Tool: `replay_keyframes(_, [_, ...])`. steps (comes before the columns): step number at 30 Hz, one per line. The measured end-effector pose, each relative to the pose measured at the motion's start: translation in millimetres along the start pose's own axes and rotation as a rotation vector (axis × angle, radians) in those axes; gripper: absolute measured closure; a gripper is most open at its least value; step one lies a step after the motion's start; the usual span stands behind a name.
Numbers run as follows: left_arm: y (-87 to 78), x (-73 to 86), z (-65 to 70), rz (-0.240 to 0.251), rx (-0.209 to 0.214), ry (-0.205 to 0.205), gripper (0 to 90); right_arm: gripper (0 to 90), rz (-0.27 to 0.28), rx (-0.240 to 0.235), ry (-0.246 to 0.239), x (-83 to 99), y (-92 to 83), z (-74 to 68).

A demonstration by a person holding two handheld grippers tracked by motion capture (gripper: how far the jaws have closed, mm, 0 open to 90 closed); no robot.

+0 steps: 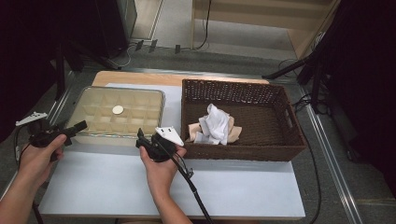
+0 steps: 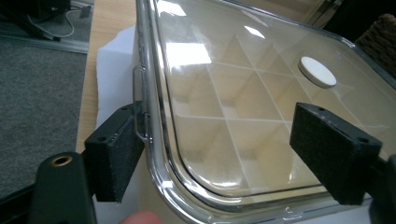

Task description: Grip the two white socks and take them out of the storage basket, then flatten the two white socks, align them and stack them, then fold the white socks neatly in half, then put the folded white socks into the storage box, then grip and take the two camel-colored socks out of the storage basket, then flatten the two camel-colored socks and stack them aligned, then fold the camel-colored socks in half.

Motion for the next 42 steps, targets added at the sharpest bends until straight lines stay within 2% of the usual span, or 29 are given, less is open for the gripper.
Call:
replay_keyframes(4, [-1.1, -1.5, -3.1, 0.006, -0.004, -0.017, 24.5, 29.5, 0.016, 0.016, 0.000, -0.1, 1.5, -0.3])
replay_keyframes(6, [-3.2, -2.5, -6.3, 0.006, 0.002, -0.044, 30.9, 31.2, 0.024, 0.027, 0.005, -0.7, 1.5, 0.3])
replay_keyframes(7, [-3.2, -2.5, -6.3, 0.006, 0.002, -0.044, 32.7, 31.2, 0.024, 0.027, 0.005, -0.7, 1.5, 0.3])
replay_keyframes(14, [-6.3, -3.3, -9.0, 0.017, 0.008, -0.060, 37.3, 33.7, 0.033, 0.029, 0.012, -2.1, 0.0, 0.5])
replay_keyframes(17, [-9.9, -6.6, -9.2, 0.039, 0.020, -0.068, 39.2, 33.6, 0.058, 0.027, -0.004, -6.0, -3.6, -3.1])
replay_keyframes(25, [-18.2, -2.1, -8.8, 0.052, 0.030, -0.049, 39.4, 34.1, 0.062, 0.032, -0.036, -5.0, -8.2, -6.1])
replay_keyframes(29, [-26.8, 5.6, -8.4, 0.051, 0.029, -0.055, 39.1, 34.0, 0.050, 0.016, -0.015, -0.1, -13.5, -8.2])
replay_keyframes(36, [-37.5, 18.2, -6.7, 0.043, 0.041, -0.059, 38.4, 34.1, 0.041, 0.024, -0.021, 4.7, -22.3, -12.1])
replay_keyframes(42, [-44.9, 23.3, -5.1, 0.035, 0.018, -0.045, 35.1, 34.2, 0.014, 0.012, 0.000, 11.6, -29.1, -15.9])
Point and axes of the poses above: each handheld gripper's, and its own axes: y roughly forward along the jaws, x roughly out of its underside, z roughly to its right, the point moved 9 cm from there along y, roughly forward along the jaws, and after that the axes turned 11 degrees about -x, right-handed, at the moved point
